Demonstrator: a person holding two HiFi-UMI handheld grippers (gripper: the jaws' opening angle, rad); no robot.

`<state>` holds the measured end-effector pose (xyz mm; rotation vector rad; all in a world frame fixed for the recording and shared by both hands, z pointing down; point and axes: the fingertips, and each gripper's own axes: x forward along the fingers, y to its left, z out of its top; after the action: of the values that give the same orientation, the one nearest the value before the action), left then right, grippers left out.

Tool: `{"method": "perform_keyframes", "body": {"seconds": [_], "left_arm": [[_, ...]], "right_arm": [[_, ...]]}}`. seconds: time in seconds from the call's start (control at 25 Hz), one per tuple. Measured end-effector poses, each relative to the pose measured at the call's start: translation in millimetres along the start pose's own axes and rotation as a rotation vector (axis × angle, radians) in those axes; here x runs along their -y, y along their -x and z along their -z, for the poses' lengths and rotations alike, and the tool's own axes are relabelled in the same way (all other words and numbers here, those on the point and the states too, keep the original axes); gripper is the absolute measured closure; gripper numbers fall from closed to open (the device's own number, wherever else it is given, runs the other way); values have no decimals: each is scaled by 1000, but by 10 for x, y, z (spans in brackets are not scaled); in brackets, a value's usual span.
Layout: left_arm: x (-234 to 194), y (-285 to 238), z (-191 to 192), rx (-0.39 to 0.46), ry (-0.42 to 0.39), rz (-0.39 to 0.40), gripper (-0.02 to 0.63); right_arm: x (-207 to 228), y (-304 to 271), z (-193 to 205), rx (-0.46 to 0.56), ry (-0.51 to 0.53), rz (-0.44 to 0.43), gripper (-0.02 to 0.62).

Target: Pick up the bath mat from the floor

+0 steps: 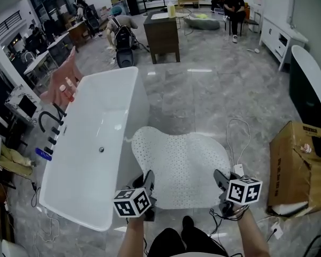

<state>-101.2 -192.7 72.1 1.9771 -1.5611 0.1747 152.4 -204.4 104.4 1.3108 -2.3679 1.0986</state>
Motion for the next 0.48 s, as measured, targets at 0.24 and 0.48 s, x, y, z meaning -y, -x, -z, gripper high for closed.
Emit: {"method": "perform_keyframes", "body": {"seconds": [0.24,0.48], "left_arm": [[173,-27,-205,32,-31,19,580],[183,-22,-397,61,-52,38,580]], "right_arm": [[-51,86,-229,49,23,-2,565],[-194,97,-374,90,51,12,566]]}}
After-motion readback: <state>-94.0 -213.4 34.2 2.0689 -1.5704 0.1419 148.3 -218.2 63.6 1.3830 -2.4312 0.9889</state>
